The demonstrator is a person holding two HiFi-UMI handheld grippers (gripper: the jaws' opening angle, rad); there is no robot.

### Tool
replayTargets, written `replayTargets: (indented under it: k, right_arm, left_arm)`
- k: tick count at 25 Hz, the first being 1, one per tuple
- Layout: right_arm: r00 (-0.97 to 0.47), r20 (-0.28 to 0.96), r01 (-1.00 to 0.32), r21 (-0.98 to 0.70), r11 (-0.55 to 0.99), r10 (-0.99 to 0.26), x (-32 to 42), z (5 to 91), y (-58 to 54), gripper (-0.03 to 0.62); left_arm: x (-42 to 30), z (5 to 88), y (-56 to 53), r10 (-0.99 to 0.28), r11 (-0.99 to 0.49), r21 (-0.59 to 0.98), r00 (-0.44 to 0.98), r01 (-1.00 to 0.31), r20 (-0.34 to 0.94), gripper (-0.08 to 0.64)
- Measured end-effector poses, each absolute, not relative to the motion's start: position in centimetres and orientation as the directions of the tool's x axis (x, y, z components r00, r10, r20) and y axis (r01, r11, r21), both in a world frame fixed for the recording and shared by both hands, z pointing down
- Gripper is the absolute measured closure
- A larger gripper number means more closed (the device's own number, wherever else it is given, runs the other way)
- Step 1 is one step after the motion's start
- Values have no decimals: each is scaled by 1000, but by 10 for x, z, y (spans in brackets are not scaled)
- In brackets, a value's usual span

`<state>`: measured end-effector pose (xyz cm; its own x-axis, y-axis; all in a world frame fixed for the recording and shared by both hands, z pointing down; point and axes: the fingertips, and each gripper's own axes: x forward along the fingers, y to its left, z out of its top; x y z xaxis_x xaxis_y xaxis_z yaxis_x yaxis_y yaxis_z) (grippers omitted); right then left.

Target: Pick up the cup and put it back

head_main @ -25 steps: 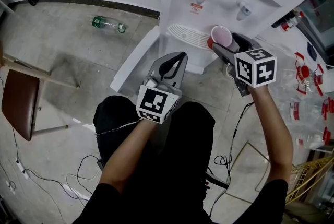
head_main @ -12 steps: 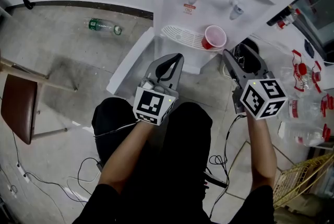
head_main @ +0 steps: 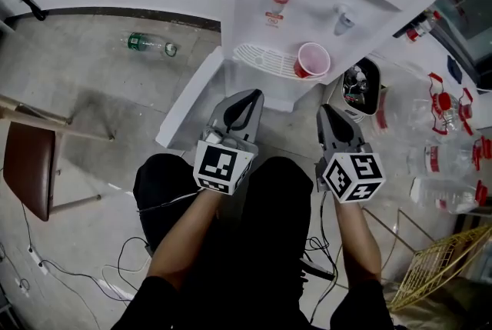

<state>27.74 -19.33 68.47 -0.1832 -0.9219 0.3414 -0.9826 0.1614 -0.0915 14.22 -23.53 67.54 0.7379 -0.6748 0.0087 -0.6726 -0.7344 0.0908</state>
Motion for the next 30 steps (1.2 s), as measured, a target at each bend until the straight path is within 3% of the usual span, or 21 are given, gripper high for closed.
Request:
replayTargets:
  k: [8, 14, 22, 30]
  right_arm:
    - [-177, 427, -978, -180, 108, -887, 265, 714, -183, 595]
    - [-163, 537, -967, -253, 27, -827, 251, 696, -161, 597]
    - [-176, 602, -953, -304, -19, -779, 233, 572, -120, 597]
    - [-198, 583, -938, -347, -21, -788, 222, 403, -59, 597]
  left_arm:
    - [141, 673, -230, -662, -741, 96, 747, -664, 58, 552]
    - [143, 627, -218, -631, -764, 87, 768, -640, 112, 552]
    - [125, 501, -180, -634, -730, 150, 743, -667, 216, 552]
    - [125, 322, -107, -623, -739, 149, 750, -657, 221, 552]
